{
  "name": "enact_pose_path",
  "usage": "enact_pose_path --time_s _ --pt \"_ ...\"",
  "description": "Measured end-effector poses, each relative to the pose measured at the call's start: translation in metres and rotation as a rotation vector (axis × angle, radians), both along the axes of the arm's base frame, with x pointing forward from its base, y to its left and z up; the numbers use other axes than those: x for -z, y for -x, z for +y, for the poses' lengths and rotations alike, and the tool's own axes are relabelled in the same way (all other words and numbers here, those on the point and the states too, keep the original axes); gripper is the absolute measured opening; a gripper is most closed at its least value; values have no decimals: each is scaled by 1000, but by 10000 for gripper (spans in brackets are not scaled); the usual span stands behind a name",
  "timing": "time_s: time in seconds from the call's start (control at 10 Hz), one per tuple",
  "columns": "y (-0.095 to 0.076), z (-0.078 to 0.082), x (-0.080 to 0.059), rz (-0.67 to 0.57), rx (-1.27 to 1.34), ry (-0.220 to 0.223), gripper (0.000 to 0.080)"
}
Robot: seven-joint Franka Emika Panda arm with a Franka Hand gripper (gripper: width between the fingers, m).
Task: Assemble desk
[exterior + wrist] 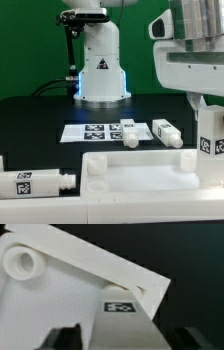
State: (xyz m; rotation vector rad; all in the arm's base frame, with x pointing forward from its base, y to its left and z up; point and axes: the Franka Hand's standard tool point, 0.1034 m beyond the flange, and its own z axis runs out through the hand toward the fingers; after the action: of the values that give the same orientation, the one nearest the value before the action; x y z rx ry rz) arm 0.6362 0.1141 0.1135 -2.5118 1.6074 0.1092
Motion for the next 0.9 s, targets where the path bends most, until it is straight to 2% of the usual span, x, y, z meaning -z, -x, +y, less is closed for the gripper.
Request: enact_pose_path --time_s 0.1,0.2,0.3,0.5,0.7,0.9 --pt "0 -1 0 -19 -114 4 475" --pt "-2 -7 -1 -62 -333 11 613" --pt "-3 -8 -5 -110 -582 22 638" --pt "-1 1 -6 -134 -776 40 646" --pt "-2 -3 -6 -168 -965 52 649" --pt "-7 -7 -8 -237 -1353 102 649"
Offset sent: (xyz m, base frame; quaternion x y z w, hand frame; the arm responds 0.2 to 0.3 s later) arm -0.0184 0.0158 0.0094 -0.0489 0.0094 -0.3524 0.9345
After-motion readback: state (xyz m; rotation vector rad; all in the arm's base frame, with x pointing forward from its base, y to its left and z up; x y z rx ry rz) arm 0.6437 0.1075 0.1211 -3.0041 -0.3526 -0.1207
